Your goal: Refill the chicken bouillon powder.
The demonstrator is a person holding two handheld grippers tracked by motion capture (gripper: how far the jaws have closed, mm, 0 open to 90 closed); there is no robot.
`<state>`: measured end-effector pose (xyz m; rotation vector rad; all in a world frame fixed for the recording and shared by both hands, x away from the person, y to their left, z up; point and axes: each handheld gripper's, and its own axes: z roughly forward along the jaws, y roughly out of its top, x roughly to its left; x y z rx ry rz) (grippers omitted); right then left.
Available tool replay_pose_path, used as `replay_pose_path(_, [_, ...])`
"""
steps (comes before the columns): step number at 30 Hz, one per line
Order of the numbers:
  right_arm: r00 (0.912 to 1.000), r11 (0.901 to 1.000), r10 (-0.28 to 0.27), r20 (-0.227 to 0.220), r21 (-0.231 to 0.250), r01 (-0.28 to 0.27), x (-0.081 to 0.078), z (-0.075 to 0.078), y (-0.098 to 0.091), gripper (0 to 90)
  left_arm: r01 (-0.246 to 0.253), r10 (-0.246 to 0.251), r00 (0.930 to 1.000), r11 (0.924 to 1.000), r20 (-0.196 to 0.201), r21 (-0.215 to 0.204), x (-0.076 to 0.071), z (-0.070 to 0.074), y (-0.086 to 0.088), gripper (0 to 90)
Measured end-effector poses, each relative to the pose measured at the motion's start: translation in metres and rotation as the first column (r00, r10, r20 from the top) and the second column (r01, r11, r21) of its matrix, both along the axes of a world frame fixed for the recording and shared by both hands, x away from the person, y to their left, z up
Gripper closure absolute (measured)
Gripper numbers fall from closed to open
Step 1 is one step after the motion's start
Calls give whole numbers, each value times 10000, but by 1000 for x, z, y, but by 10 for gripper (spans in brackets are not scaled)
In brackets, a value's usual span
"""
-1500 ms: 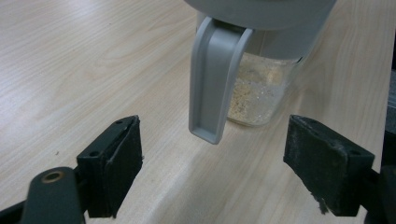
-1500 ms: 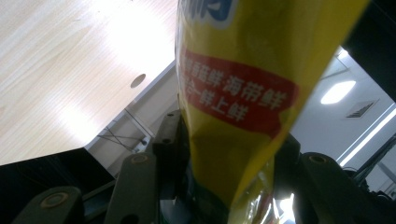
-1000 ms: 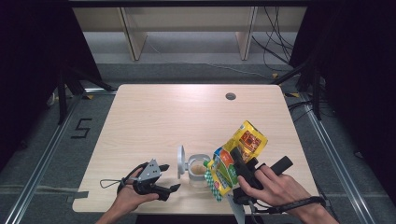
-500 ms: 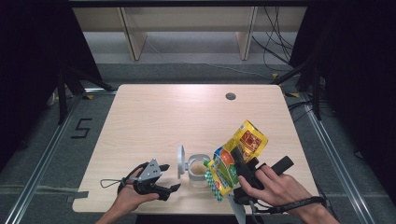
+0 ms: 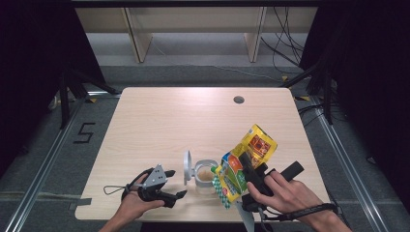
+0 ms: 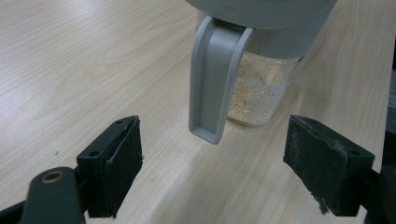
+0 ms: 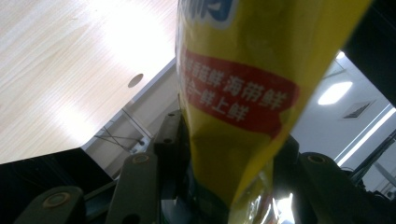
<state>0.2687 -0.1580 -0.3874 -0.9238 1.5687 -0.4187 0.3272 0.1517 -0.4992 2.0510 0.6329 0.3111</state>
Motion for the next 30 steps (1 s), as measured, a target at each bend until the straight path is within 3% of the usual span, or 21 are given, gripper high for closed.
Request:
replay_pose_path(4, [10000,10000,-35,14,71,35,-1,0,0,588,-104,102,9999,9999,-113,-135,-1,0,-1,186])
replay_pose_path(6, [9999,9986,-132,-103,507,137,-1,-3,-2,589,-4,2,10000,9997,87,224,1,0,1,186])
replay_pose_path(7, [9999,9990,-85,-91,431,89,-1,-2,-1,589,45,-48,9999,9997,94,260,1,0,2,186])
replay_pose_path(9, [10000,10000,-23,62,5,23,-1,0,0,589,-70,68,9999,9999,-120,-94,-1,0,0,186])
replay_pose_path(15, [10000,9999,-30,23,125,30,-1,-1,-1,590,-51,49,9998,9999,-169,-115,-1,0,0,186])
replay_pose_path(16, [10000,9999,-37,19,114,37,-1,-1,-1,590,80,-80,10000,10000,18,-2,1,1,1,186])
replay_pose_path(18, [10000,10000,-15,42,82,15,-1,-1,-2,590,-71,69,9998,9999,-161,-120,-1,0,0,186])
replay_pose_path(26, [10000,10000,-2,33,94,1,-1,-1,-2,591,-63,62,9999,9999,-155,-112,-1,0,0,186])
replay_pose_path(28, [10000,9999,-14,13,105,14,-1,-1,-2,591,-35,35,10000,10000,-74,50,0,1,1,186])
replay_pose_path(30, [10000,9999,51,38,116,-51,-1,-1,-2,591,-84,82,9999,9999,-146,-132,-1,0,0,186])
